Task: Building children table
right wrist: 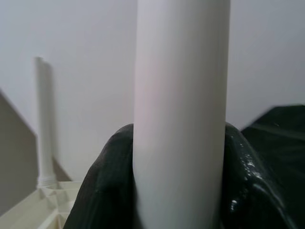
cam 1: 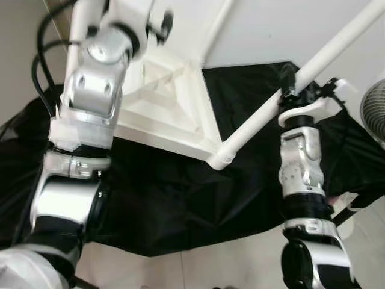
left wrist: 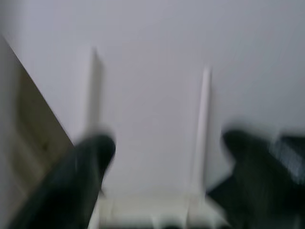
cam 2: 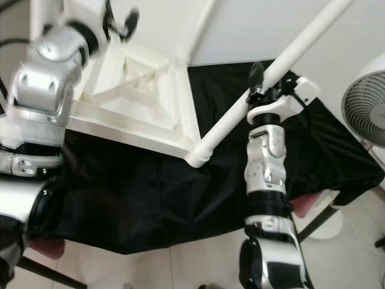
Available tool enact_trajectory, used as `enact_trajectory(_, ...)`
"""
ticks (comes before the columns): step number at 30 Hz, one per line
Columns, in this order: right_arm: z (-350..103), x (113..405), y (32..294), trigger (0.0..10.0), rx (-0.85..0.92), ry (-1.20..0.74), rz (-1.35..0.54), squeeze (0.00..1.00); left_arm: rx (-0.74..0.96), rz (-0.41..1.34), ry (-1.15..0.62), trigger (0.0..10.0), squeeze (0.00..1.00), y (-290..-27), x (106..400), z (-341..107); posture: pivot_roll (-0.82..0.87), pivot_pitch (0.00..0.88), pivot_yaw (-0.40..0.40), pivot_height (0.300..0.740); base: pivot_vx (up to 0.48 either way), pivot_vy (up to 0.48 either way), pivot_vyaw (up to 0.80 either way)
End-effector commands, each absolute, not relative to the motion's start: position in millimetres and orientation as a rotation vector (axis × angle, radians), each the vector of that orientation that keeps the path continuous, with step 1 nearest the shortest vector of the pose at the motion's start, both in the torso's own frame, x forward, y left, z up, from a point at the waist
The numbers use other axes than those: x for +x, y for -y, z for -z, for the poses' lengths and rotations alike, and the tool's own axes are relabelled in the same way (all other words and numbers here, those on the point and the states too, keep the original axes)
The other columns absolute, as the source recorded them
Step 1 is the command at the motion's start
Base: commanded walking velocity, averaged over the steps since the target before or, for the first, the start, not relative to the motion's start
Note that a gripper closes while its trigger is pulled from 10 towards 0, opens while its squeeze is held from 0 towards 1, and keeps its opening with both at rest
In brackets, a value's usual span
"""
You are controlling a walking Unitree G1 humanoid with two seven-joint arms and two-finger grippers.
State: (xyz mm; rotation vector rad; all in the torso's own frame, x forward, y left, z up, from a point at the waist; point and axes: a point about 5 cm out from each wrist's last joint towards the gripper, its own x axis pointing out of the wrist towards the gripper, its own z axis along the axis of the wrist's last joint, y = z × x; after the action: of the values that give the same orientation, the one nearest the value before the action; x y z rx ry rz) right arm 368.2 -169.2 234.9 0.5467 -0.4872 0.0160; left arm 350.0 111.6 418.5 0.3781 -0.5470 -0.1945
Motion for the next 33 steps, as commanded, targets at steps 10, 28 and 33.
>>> enact_trajectory(10,-72,348,133,0.0,0.673,-0.217,0.102,0.00,0.325,0.274,0.493,10.0,0.00,-100,353,-414,0.16,0.155,0.175,0.740,0.000,0.000,0.00)
enact_trajectory(28,-46,334,85,10.0,0.659,-0.382,-0.082,0.00,0.375,0.510,0.297,10.0,0.00,-78,355,-372,0.16,0.173,0.150,0.740,0.000,0.000,0.00)
enact_trajectory(33,-42,333,94,10.0,0.652,-0.383,-0.042,0.00,0.410,0.580,0.267,10.0,0.00,-75,353,-363,0.16,0.171,0.137,0.740,0.000,0.000,0.00)
